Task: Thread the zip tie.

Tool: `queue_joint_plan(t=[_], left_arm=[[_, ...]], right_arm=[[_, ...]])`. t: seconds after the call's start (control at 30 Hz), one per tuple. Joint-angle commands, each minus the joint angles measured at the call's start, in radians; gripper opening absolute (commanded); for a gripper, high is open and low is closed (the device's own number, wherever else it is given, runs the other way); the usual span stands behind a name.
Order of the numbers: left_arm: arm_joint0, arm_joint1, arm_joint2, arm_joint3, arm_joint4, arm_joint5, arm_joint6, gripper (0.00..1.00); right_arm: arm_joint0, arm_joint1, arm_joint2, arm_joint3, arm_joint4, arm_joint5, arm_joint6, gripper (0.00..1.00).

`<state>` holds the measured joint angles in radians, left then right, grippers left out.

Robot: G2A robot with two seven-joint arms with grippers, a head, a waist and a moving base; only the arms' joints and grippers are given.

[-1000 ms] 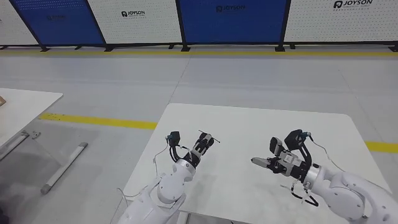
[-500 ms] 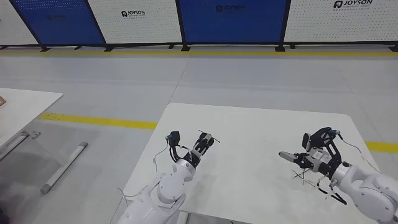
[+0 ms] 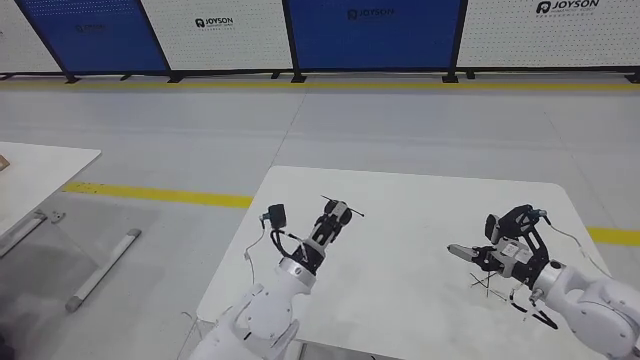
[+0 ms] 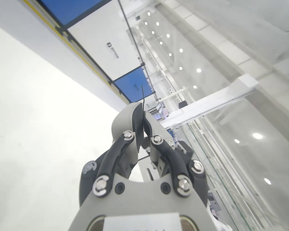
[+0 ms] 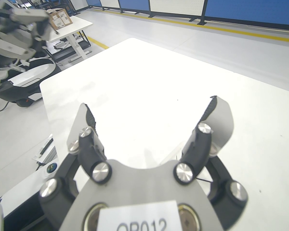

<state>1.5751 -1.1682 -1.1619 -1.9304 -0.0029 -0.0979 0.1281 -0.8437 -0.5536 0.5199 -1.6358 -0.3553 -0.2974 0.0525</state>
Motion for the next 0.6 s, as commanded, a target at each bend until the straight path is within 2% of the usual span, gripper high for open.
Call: queue_joint_plan(t=[0.0, 0.1, 0.2, 0.4, 0.47, 0.57], left_arm=[[0.048, 0.005, -0.021, -0.063, 0.016, -0.020, -0.009, 0.00], [0.084, 0.009, -0.039, -0.096, 0.027, -0.022, -0.023, 0.00], [0.086, 0.009, -0.046, -0.077, 0.039, 0.018, -0.035, 0.00], [0.017, -0.002, -0.016, 0.044, 0.043, 0.116, -0.050, 0.00], [-0.005, -0.006, -0.007, 0.090, 0.027, 0.134, -0.061, 0.00], [-0.033, -0.010, -0.005, 0.163, -0.009, 0.139, -0.090, 0.00]], right_arm=[[0.000, 0.000, 0.000, 0.000, 0.000, 0.000, 0.000, 1.00], [0.000, 0.000, 0.000, 0.000, 0.000, 0.000, 0.000, 1.00], [0.000, 0.000, 0.000, 0.000, 0.000, 0.000, 0.000, 1.00], [0.000, 0.000, 0.000, 0.000, 0.000, 0.000, 0.000, 1.00], [0.000, 0.000, 0.000, 0.000, 0.000, 0.000, 0.000, 1.00], [0.000, 0.000, 0.000, 0.000, 0.000, 0.000, 0.000, 1.00]])
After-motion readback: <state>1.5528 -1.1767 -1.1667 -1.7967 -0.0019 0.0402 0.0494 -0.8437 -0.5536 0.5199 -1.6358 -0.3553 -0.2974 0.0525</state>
